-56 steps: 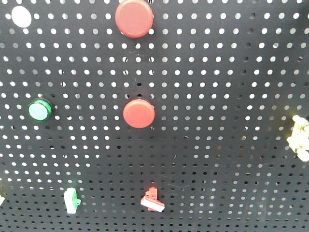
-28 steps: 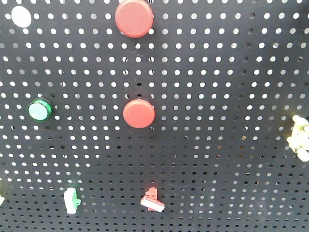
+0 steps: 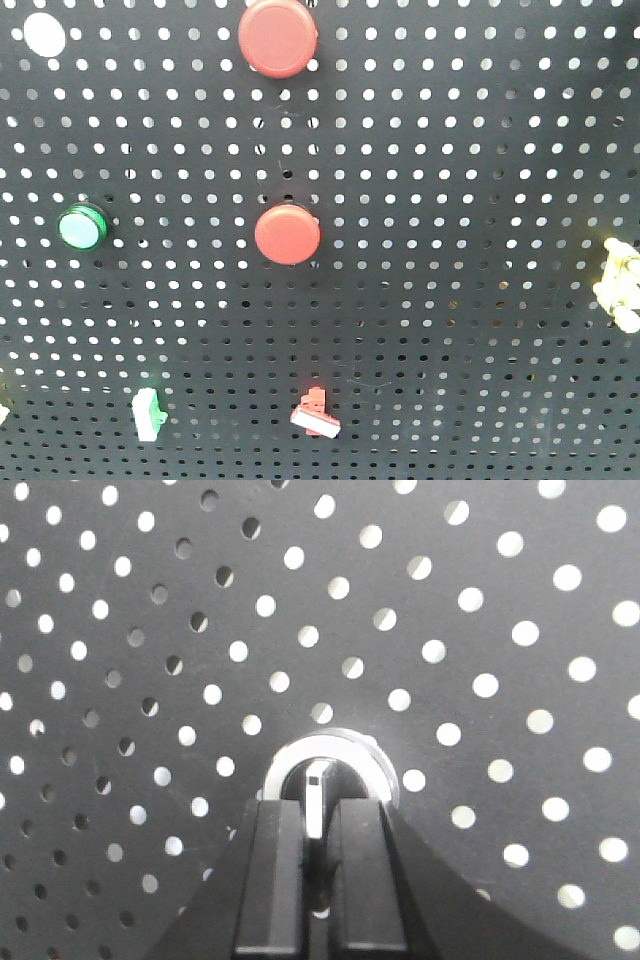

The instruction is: Rotate knob clockwise with right arm

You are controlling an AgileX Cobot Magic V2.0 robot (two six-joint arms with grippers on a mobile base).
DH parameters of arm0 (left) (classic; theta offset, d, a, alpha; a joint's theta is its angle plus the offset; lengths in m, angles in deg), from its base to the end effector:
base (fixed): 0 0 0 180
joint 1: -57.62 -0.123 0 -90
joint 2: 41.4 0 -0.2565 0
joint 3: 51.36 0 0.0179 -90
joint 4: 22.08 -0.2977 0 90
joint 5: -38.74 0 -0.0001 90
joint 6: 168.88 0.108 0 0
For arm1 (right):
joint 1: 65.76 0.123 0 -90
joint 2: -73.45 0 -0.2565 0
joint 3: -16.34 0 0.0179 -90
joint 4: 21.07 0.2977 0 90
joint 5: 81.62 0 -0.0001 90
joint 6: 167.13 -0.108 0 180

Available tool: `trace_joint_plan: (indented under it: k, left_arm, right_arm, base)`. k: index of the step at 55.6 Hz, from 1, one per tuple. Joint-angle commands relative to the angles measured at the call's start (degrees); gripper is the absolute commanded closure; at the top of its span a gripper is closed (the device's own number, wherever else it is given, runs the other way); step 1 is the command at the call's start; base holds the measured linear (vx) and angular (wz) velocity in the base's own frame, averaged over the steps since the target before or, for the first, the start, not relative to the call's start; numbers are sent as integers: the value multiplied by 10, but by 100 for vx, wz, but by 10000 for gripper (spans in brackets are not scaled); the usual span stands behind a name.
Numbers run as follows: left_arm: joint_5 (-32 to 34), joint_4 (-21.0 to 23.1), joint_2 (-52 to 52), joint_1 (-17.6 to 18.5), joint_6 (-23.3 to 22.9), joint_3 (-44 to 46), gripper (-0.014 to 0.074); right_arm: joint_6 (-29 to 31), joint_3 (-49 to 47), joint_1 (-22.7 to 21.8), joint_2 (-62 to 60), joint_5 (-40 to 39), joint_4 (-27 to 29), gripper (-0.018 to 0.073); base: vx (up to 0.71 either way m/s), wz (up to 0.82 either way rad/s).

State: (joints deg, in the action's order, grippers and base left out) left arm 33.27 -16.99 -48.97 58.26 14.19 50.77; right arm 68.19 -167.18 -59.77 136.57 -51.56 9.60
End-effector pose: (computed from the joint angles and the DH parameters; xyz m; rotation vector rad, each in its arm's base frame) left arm 0.1490 -0.0026 0.1965 -0.0122 1.5864 -0.0426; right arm 0.2317 0.0521 0.5249 -0.6361 1.3645 -0.1168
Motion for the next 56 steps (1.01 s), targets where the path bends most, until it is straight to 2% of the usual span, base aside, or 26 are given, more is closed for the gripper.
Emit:
trace_joint_plan:
  k: [1, 8, 14, 15, 18, 19, 22, 31, 39, 56]
  left_arm:
    - [49, 2, 6, 1, -1, -6, 603]
    - [49, 2, 6, 1, -1, -6, 603]
    - [49, 2, 6, 1, -1, -6, 603]
    - [49, 2, 6, 1, -1, -6, 603]
    - [49, 2, 6, 1, -1, -6, 603]
    - [49, 2, 6, 1, -1, -6, 603]
    - [49, 2, 6, 1, -1, -6, 603]
    - [49, 2, 6, 1, -1, -6, 603]
    - [49, 2, 6, 1, -1, -6, 603]
    - [49, 2, 6, 1, -1, -6, 603]
  right_arm:
    - [-72, -15, 1, 9, -45, 39, 569]
    - [-204, -15, 1, 9, -47, 72, 568]
    - [-346, -15, 1, 9, -47, 99, 568]
    - [-453, -15, 1, 9, -47, 114, 568]
    - [-516, -15, 1, 9, -47, 124, 568]
    - [-587, -15, 1, 9, -48, 134, 568]
    - [-626, -15, 1, 9, -49, 139, 568]
    - [-689, -15, 1, 9, -69, 145, 568]
    - [-716, -15, 1, 9, -81, 146, 568]
    - [-716, -15, 1, 9, -118, 157, 566]
  base:
    - [0, 0]
    - [0, 0]
    - [0, 0]
    - [0, 0]
    - [0, 0]
    - [0, 0]
    - [0, 0]
    - [0, 0]
    - [0, 0]
    - [0, 0]
